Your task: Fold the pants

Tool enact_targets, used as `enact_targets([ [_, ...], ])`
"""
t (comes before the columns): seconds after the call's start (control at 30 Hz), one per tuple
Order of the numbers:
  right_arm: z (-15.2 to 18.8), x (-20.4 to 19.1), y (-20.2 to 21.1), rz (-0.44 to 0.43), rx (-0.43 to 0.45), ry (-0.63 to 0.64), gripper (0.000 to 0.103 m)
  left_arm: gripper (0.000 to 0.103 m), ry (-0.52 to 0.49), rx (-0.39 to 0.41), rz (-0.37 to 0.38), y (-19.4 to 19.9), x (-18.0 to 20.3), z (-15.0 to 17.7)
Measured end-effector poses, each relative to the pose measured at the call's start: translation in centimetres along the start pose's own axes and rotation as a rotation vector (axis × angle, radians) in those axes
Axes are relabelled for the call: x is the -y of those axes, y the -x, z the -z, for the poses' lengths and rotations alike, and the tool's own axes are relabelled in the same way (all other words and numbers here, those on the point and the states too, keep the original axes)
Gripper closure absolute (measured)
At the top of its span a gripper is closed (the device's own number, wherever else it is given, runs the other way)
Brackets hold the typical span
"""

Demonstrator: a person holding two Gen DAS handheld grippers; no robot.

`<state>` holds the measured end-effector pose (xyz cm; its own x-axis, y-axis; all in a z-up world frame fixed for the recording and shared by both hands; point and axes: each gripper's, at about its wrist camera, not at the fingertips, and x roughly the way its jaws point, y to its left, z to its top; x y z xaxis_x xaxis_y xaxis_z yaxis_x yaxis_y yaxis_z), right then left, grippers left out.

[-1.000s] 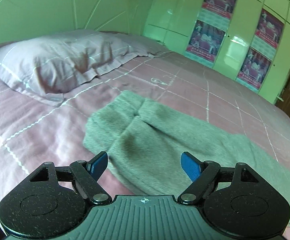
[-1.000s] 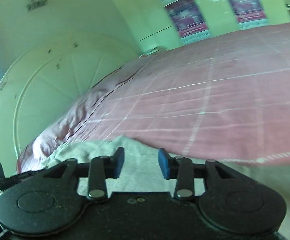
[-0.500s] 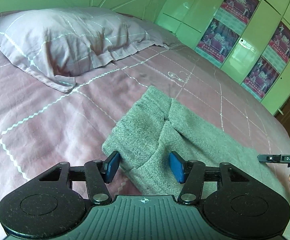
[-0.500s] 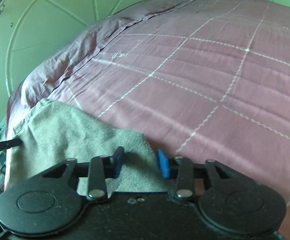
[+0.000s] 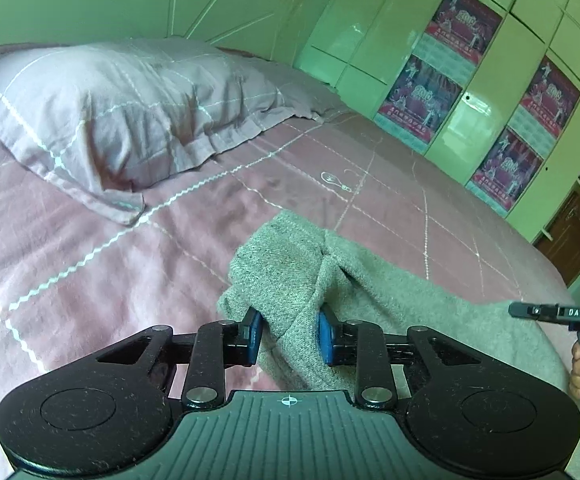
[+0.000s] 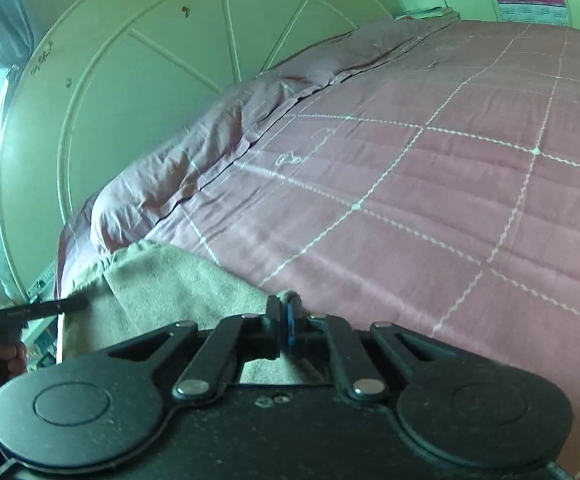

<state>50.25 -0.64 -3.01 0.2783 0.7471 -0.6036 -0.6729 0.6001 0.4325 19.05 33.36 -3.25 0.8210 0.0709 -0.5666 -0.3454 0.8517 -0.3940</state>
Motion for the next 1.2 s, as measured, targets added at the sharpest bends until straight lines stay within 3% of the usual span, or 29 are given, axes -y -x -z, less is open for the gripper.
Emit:
enact_targets([
  [0.07,0.2,0.3,-1.7,0.080,-0.049,-0.007,0.103,0.074,-0.009,-0.011,-0.005,-0.8,-0.5,-0.4],
  [0.13,1.7,1.5,-4.5,0.134,-0.156,-0.051,0.103,0.074,0.013,-0.042,-0.018,-2.0,-1.7,0.3],
  [0.2,2.5,2.2,-4.3,0.132,-0.109,-0.111,0.103,0.069,0.044,-0.043,0.004,-2.4,-2.8,1.4],
  [0.27,2.5,2.3,-2.1,0.135,-0.040,-0.164,0.091,0.056,0.040,-0.034,-0.007,-2.0,-2.8,1.6],
  [0.33,3.0,1.6,2.5,0.185,0.075,-0.159,0.087,0.022,0.034,-0.044,-0.070,-1.4,-2.6,1.6],
  [0.4,4.6,1.2,8.7,0.214,0.178,-0.163,0.087,0.021,-0.001,0.002,-0.094,0.4,-1.8,1.6],
  [0.5,10.0,1.2,19.4,0.275,0.341,-0.234,0.086,0.021,-0.112,0.026,-0.100,2.6,1.1,2.2],
  [0.67,24.6,1.7,35.0,0.510,0.615,-0.539,0.084,0.021,-0.322,0.005,0.047,3.4,8.2,5.1],
  [0.77,32.7,2.0,40.2,0.589,0.769,-0.758,0.084,0.021,-0.406,-0.056,0.093,2.3,11.8,6.7],
  [0.83,36.3,2.8,41.4,0.591,0.818,-0.887,0.086,0.013,-0.461,-0.152,0.049,0.6,13.2,8.1],
  [0.93,39.5,4.3,41.3,0.556,0.883,-1.018,0.086,0.000,-0.519,-0.170,0.056,-0.2,13.7,9.5],
  [1.07,40.3,7.0,39.5,0.539,0.869,-1.121,0.086,0.000,-0.531,-0.210,0.068,-0.1,14.0,9.0],
  [1.2,39.3,9.1,38.4,0.521,0.896,-1.143,0.085,0.000,-0.534,-0.225,0.095,0.2,13.8,9.1],
])
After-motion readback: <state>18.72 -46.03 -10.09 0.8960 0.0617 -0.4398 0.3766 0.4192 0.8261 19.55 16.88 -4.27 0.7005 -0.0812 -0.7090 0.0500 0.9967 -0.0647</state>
